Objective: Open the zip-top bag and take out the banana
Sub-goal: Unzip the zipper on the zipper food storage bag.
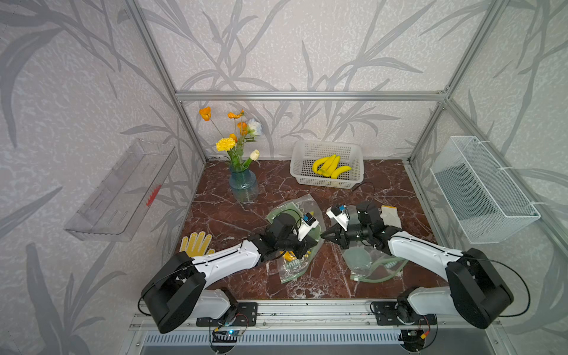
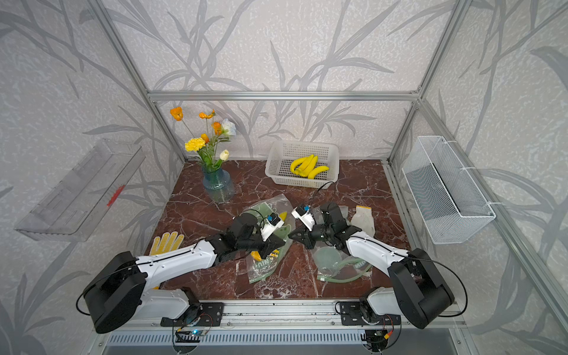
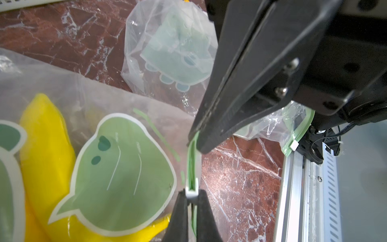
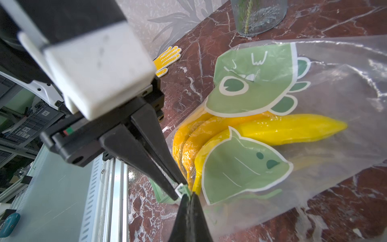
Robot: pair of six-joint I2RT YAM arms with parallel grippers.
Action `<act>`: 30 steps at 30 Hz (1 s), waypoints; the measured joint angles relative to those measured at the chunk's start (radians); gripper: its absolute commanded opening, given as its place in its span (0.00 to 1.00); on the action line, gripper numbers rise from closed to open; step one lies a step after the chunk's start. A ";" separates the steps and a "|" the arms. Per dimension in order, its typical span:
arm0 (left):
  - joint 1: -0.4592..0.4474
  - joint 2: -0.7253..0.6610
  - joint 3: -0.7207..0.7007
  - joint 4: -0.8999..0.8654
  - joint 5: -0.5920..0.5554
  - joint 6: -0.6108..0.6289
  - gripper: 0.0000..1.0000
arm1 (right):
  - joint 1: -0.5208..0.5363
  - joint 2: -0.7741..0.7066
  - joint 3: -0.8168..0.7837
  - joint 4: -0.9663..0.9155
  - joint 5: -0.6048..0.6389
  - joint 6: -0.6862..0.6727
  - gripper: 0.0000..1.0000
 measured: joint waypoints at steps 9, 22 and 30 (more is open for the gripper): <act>0.000 -0.018 -0.025 -0.004 -0.011 -0.011 0.08 | 0.000 -0.033 0.000 0.010 0.031 0.036 0.00; -0.024 -0.047 -0.117 -0.005 -0.042 -0.073 0.08 | -0.014 -0.039 0.000 0.056 0.100 0.094 0.00; -0.068 -0.077 -0.151 -0.040 -0.112 -0.114 0.09 | -0.049 -0.032 0.000 0.101 0.124 0.136 0.00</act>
